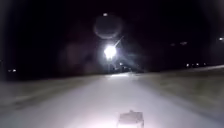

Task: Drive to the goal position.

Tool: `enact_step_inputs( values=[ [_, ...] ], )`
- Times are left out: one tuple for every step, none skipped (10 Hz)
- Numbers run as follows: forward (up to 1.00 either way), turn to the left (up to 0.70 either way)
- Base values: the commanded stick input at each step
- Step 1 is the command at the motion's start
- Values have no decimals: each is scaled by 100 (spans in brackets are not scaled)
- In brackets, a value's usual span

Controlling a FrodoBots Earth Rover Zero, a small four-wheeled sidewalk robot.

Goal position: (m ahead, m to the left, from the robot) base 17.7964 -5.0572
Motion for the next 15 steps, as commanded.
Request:
enact_step_inputs(
  values=[
    [70,0],
    [70,0],
    [70,0],
    [70,0],
    [70,0],
    [70,0],
    [70,0],
    [70,0],
    [70,0],
    [70,0],
    [70,0],
    [70,0],
    [70,0],
    [70,0],
    [70,0]
  ],
)
